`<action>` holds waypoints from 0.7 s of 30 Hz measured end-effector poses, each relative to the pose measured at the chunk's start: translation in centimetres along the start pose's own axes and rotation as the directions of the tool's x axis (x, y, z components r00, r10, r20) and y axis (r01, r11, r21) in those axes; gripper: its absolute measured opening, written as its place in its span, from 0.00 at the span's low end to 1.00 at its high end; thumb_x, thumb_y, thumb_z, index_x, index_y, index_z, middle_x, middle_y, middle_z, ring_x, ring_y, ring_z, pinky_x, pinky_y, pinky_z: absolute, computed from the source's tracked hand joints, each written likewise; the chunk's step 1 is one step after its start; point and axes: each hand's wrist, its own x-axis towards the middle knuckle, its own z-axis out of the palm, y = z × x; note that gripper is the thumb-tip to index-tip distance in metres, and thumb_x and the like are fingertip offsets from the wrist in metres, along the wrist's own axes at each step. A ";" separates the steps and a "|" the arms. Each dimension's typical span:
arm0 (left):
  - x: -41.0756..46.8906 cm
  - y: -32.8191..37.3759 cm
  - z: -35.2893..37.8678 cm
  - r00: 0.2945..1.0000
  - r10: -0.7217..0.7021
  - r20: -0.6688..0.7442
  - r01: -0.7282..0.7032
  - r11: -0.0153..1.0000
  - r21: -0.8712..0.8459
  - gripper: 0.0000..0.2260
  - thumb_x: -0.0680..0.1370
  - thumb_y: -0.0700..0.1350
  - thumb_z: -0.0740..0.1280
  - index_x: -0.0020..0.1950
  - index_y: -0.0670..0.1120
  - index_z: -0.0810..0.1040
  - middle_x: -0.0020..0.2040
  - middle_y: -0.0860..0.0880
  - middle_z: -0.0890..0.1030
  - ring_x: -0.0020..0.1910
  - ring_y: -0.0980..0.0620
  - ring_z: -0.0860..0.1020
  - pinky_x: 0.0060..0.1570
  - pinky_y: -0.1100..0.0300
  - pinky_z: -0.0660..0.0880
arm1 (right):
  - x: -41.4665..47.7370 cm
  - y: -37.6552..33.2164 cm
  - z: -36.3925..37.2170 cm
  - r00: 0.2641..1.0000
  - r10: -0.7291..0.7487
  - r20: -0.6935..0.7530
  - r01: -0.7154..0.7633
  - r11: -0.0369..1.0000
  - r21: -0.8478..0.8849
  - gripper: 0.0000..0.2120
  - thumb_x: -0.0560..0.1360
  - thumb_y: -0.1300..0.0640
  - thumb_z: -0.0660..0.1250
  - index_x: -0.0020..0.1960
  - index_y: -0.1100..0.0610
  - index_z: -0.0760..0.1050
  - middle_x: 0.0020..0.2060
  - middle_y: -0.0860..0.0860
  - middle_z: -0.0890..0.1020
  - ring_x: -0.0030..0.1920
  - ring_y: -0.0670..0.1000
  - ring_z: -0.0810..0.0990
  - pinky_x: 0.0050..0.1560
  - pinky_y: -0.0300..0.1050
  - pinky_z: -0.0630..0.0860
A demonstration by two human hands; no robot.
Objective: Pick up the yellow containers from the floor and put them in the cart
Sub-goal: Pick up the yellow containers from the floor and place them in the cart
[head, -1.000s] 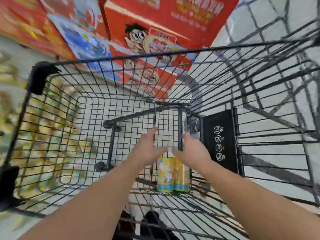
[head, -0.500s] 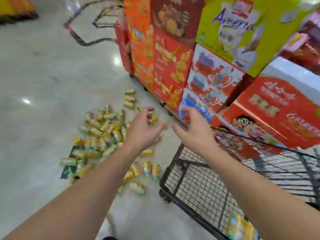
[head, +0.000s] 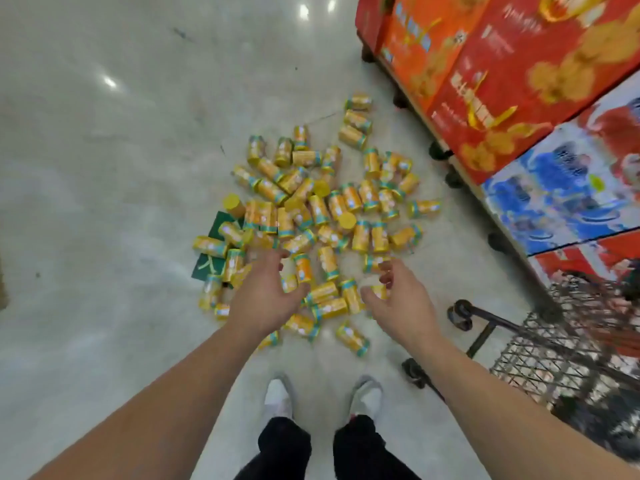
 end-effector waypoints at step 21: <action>15.9 -34.7 42.1 0.876 -0.066 0.478 -0.321 0.660 0.679 0.33 0.73 0.43 0.68 0.74 0.48 0.57 0.77 0.48 0.55 0.78 0.45 0.50 0.74 0.42 0.51 | 15.7 33.8 42.2 0.904 0.250 0.346 -0.073 0.889 -0.451 0.47 0.68 0.46 0.74 0.78 0.50 0.49 0.67 0.54 0.67 0.64 0.60 0.70 0.62 0.55 0.70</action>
